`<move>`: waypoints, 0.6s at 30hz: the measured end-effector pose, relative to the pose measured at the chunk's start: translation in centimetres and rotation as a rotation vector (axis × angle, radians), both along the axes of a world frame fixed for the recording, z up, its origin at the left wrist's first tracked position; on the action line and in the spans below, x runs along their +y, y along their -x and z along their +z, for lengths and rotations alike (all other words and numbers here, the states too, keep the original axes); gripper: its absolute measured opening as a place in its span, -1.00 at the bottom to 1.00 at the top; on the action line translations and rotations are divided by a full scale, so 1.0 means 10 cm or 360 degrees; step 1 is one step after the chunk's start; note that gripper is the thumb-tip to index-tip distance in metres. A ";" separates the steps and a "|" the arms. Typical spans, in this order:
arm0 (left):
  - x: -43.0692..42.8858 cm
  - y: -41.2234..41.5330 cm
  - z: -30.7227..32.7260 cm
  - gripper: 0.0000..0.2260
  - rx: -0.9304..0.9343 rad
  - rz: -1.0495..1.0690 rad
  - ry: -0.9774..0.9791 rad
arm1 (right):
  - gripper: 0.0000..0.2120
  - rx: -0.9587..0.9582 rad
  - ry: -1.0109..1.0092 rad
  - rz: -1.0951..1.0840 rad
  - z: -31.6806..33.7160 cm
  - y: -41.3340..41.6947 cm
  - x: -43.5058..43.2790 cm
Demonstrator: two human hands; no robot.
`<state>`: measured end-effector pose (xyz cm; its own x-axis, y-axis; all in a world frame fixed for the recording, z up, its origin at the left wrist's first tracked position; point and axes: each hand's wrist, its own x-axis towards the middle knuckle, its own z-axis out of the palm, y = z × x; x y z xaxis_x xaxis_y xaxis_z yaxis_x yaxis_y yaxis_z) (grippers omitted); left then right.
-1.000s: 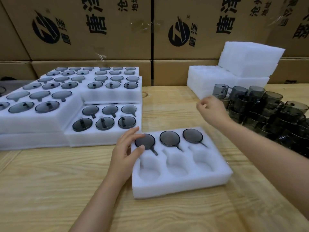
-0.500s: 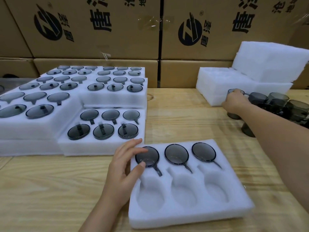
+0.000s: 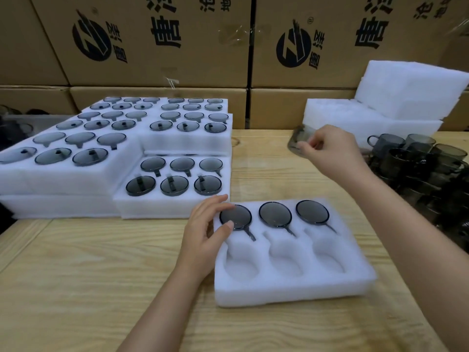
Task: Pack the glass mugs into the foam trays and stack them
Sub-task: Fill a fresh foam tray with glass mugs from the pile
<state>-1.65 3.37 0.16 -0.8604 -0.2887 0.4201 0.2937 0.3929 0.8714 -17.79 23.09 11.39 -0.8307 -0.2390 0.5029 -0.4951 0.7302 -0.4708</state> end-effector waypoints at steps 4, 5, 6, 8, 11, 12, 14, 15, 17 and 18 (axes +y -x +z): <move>0.03 -0.07 0.06 -0.59 0.0131 0.0028 -0.0052 | -0.74 -0.0076 0.0209 0.0482 -0.02 -0.79 -0.16; 0.04 -0.09 0.07 -0.55 0.0186 0.0031 0.0022 | -0.75 -0.0142 0.0226 0.0617 -0.04 -0.93 -0.18; 0.05 -0.12 0.09 -0.52 0.0224 0.0022 0.0078 | -0.76 -0.0201 0.0227 0.0730 -0.07 -1.06 -0.20; 0.06 -0.16 0.11 -0.45 0.0254 0.0001 0.0074 | -0.78 -0.0297 0.0243 0.0891 -0.14 -1.25 -0.25; 0.08 -0.20 0.12 -0.36 0.0192 0.0030 -0.0046 | -0.75 -0.0359 0.0355 0.0935 -0.26 -1.39 -0.31; 0.08 -0.21 0.13 -0.36 0.0171 0.0055 -0.0076 | -0.75 -0.0363 0.0401 0.0918 -0.29 -1.40 -0.34; 0.10 -0.21 0.15 -0.39 0.0141 0.0081 -0.0164 | -0.74 -0.0348 0.0487 0.0857 -0.35 -1.42 -0.38; 0.10 -0.21 0.16 -0.41 0.0142 0.0075 -0.0231 | -0.75 -0.0318 0.0522 0.0831 -0.37 -1.43 -0.40; 0.09 -0.20 0.17 -0.42 0.0159 0.0049 -0.0348 | -0.82 -0.0235 0.0590 0.0800 -0.40 -1.45 -0.42; 0.08 -0.19 0.16 -0.41 0.0164 0.0036 -0.0373 | -0.85 -0.0207 0.0607 0.0778 -0.42 -1.46 -0.42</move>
